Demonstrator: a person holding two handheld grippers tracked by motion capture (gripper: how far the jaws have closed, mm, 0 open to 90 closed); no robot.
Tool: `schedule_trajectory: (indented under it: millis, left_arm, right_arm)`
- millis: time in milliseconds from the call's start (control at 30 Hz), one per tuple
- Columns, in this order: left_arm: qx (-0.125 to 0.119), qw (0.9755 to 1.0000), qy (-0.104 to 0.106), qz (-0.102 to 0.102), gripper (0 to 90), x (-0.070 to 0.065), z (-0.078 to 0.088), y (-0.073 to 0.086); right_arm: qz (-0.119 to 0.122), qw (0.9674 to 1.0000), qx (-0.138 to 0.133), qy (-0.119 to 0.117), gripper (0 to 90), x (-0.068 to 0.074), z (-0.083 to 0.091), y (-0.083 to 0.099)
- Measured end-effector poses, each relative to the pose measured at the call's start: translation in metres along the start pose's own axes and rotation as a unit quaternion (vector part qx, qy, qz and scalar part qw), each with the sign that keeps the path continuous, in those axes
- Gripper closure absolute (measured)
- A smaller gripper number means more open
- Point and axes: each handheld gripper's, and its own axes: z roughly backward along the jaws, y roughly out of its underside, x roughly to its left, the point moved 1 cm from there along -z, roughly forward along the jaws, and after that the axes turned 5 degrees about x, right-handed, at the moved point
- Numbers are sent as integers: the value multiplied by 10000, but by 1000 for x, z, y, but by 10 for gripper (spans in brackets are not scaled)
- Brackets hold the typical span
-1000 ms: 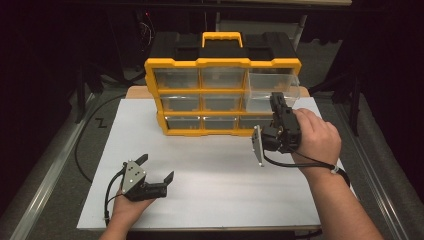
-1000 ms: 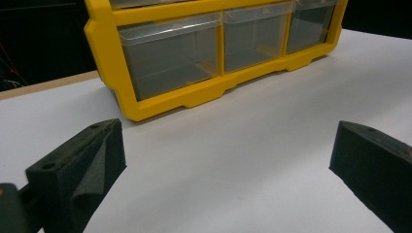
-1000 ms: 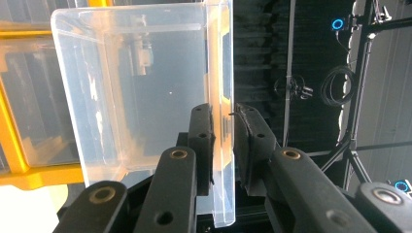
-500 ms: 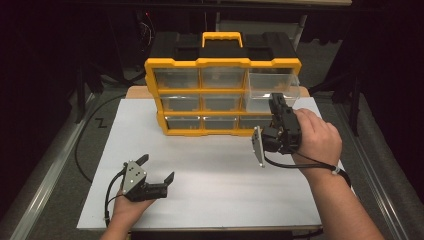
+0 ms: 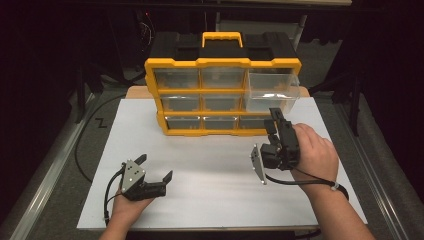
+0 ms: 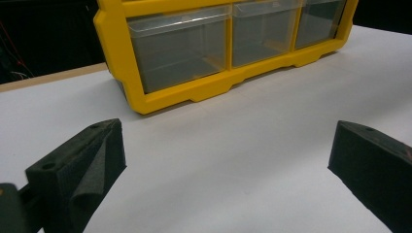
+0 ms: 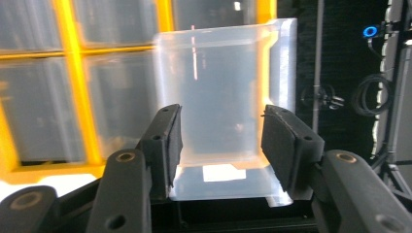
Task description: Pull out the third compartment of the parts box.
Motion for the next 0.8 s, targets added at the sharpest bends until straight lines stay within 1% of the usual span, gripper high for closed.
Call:
schedule_trajectory:
  millis: [100, 133, 167, 200, 233, 267, 300, 367, 400, 467, 500, 567, 600, 633, 667, 700, 733, 800]
  left_arm:
    - [-14, 10000, -12, -15, 6, 0, 1, 0]
    - [-15, 10000, -6, 5, 6, 0, 0, 0]
    - [-22, 10000, -15, 21, 6, 1, 0, 0]
    - [-20, 10000, -30, 35, 6, 1, 0, 0]
    - [-13, 10000, -35, 48, 6, 2, 0, 0]
    - [-12, 10000, -37, 56, 6, 2, 0, 0]
    - [-16, 10000, -37, 56, 6, 3, 0, 0]
    - [-11, 10000, -39, 49, 6, 3, 1, 0]
    - [-7, 10000, -37, 50, 6, 3, 1, 0]
    - [-25, 10000, -31, 64, 6, 3, 2, 0]
    - [-33, 10000, -33, 59, 6, 3, 2, 0]
    - [-18, 10000, -30, 50, 6, 4, 2, 0]
    - [0, 10000, -34, 52, 6, 4, 2, 0]
    - [13, 10000, -33, 52, 5, 4, 2, 0]
    - [12, 10000, -35, 55, 5, 4, 2, 0]
    - [-2, 10000, -37, 63, 6, 4, 2, 0]
    - [22, 10000, -36, 48, 6, 4, 2, 1]
    - [40, 10000, -42, 43, 5, 4, 2, 1]
  right_arm:
    - [-18, 9999, 30, -132, 467, 13, 0, 3]
    - [-55, 9997, 67, -247, 452, 23, -2, 6]
    - [-55, 9997, 67, -247, 452, 23, -2, 6]
    - [-56, 9996, 61, -278, 444, 27, -2, 7]
    - [35, 9992, 94, -399, 436, 40, -4, 10]
    - [35, 9992, 94, -399, 436, 40, -4, 10]
    - [64, 9990, 85, -423, 434, 45, -5, 11]
    - [53, 9985, 114, -540, 429, 59, -6, 13]
    - [105, 9981, 134, -600, 426, 64, -7, 14]
    - [86, 9974, 171, -699, 422, 78, -6, 16]
    - [157, 9970, 158, -740, 420, 83, -6, 16]
    - [100, 9963, 172, -832, 420, 96, -5, 19]
    - [193, 9959, 175, -866, 419, 101, -4, 20]
    - [182, 9952, 193, -945, 416, 112, -3, 24]
    - [182, 9952, 193, -945, 416, 112, -3, 24]
    - [190, 9946, 232, -999, 415, 115, -1, 25]
    - [225, 9940, 270, -1038, 415, 123, 2, 32]
    - [217, 9936, 287, -1072, 413, 126, 3, 35]
